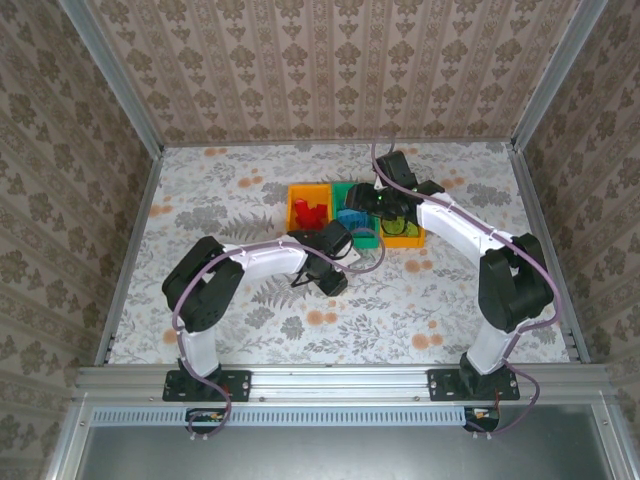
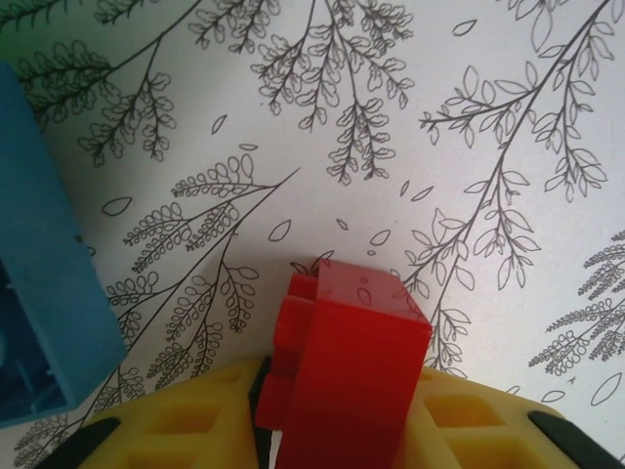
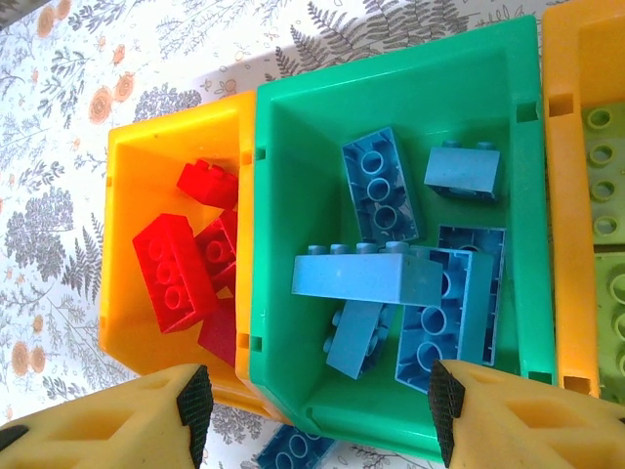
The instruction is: Sort the legos into containers by color
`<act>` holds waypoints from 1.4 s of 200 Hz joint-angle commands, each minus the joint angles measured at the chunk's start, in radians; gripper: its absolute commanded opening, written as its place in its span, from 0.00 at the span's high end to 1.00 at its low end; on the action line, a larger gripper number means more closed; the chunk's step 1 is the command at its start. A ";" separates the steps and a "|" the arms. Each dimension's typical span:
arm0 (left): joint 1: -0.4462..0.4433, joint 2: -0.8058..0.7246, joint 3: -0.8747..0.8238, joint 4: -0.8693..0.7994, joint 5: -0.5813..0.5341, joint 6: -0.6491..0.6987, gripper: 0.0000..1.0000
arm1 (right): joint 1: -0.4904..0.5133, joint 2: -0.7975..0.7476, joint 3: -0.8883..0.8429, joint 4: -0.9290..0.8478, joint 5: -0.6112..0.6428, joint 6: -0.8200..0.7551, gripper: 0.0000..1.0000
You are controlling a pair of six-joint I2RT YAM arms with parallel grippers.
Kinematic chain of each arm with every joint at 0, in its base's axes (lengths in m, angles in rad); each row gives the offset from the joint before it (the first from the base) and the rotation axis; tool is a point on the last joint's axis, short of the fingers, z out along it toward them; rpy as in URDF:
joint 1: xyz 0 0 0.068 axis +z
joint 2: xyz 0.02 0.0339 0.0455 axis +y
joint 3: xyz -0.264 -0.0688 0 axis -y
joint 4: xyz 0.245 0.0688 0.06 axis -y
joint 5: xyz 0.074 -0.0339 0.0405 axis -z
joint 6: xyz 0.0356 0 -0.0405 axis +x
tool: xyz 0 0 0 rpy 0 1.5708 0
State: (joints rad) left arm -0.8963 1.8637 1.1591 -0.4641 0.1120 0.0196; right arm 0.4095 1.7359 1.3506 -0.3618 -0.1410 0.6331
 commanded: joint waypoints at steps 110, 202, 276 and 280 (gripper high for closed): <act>0.013 -0.152 0.044 -0.043 -0.038 -0.011 0.69 | -0.018 -0.121 -0.077 0.012 0.036 -0.005 0.36; 0.305 -0.151 0.183 -0.002 0.133 -0.086 0.68 | 0.020 -0.255 -0.290 0.055 0.061 -0.085 0.36; 0.416 0.052 0.417 -0.048 0.215 -0.119 0.68 | 0.191 -0.254 -0.425 0.103 0.149 0.023 0.36; 0.420 0.064 0.428 -0.051 0.219 -0.123 0.68 | 0.201 -0.245 -0.425 0.106 0.155 0.042 0.36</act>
State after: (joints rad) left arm -0.5034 1.8587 1.5158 -0.4843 0.2684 -0.0601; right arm 0.5621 1.4868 0.9508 -0.3080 -0.0437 0.5888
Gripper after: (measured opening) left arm 0.322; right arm 0.638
